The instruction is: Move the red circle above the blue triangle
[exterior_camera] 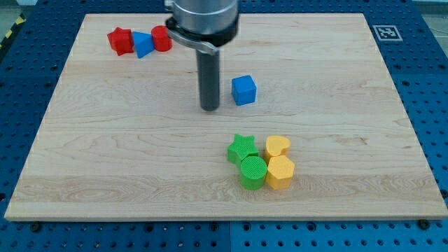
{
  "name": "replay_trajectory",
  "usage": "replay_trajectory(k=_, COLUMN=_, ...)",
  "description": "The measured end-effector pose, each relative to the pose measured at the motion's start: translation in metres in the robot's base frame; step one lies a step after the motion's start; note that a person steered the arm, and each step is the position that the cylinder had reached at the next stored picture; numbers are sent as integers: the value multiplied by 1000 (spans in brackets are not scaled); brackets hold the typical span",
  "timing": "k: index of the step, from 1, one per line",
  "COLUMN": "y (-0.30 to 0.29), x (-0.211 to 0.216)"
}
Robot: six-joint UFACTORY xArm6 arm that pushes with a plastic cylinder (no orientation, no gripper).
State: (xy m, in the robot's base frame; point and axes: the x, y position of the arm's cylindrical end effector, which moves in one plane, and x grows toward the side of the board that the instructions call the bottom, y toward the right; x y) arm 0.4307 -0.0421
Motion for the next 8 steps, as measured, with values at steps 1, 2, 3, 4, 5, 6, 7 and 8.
replay_trajectory(k=1, y=-21, x=-23)
replay_trajectory(k=2, y=-37, x=-28)
replay_trajectory(k=3, y=-58, x=-60)
replay_trajectory(k=4, y=-58, x=-69)
replay_trajectory(k=5, y=-57, x=-84)
replay_trajectory(k=6, y=-57, x=-101)
replay_trajectory(k=7, y=-57, x=-115)
replay_trajectory(k=8, y=-58, x=-132)
